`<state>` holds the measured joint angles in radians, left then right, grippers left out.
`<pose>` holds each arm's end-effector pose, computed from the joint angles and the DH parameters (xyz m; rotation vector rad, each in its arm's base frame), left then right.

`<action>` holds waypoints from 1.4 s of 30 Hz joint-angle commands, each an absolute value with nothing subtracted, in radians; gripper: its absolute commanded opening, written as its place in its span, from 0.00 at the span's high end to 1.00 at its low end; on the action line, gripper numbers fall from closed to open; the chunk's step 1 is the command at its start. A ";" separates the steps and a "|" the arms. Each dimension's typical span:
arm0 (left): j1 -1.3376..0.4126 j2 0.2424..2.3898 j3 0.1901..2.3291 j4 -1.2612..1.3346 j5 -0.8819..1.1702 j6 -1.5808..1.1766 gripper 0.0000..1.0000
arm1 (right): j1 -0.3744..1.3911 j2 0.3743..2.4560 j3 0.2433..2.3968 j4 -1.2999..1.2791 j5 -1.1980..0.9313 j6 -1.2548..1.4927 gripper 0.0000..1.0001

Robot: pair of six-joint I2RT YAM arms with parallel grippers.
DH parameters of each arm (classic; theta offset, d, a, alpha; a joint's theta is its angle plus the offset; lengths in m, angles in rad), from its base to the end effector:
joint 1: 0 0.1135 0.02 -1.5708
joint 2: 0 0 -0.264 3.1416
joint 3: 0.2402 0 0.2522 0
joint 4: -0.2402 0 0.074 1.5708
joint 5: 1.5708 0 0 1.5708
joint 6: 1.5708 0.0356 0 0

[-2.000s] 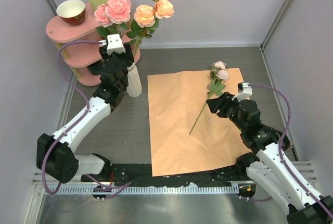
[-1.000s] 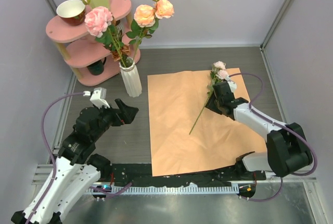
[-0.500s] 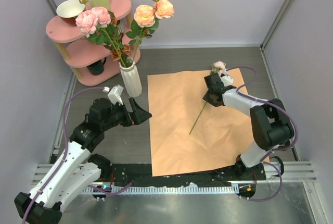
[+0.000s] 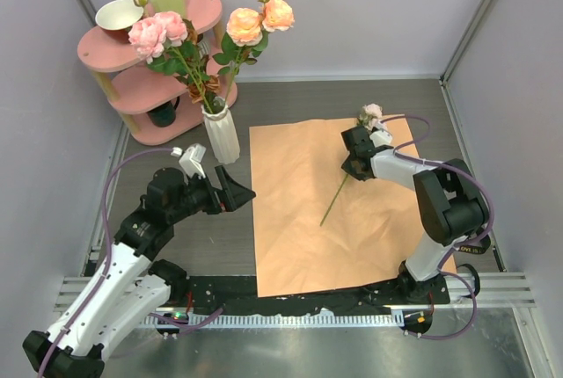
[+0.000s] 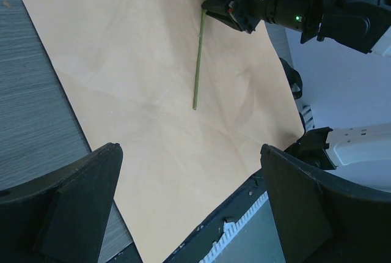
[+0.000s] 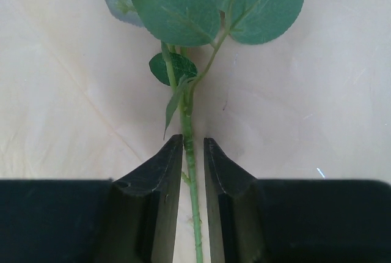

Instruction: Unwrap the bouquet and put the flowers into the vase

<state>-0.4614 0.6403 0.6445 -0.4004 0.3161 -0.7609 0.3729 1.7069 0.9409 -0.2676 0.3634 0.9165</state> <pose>0.1316 -0.0778 0.2906 -0.0933 2.1159 -1.0794 0.3109 0.1080 0.1563 0.7932 2.3748 0.0464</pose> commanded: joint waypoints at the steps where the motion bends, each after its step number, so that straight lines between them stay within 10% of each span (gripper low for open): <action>1: -0.456 0.650 0.669 -0.362 0.348 -0.778 0.00 | 0.373 1.732 0.959 -0.233 0.419 0.925 0.73; 8: -0.456 0.663 0.683 -0.357 0.368 -0.779 0.00 | 0.374 1.738 1.002 -0.274 0.419 0.890 0.98; 31: -0.475 0.920 0.650 0.025 0.581 -0.963 0.11 | 0.419 1.052 0.597 0.051 -0.040 0.578 0.99; 36: -0.505 0.936 0.643 0.035 0.558 -0.960 0.11 | 0.445 1.246 0.770 -0.213 0.132 0.572 0.72; 42: -0.520 0.905 0.611 0.034 0.543 -0.974 0.11 | 0.506 1.477 0.957 -0.374 0.251 0.649 0.66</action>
<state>-0.5117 0.9352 0.6331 -0.0154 0.5396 -0.9600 0.4683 1.3865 0.8364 -0.2485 0.1272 0.5972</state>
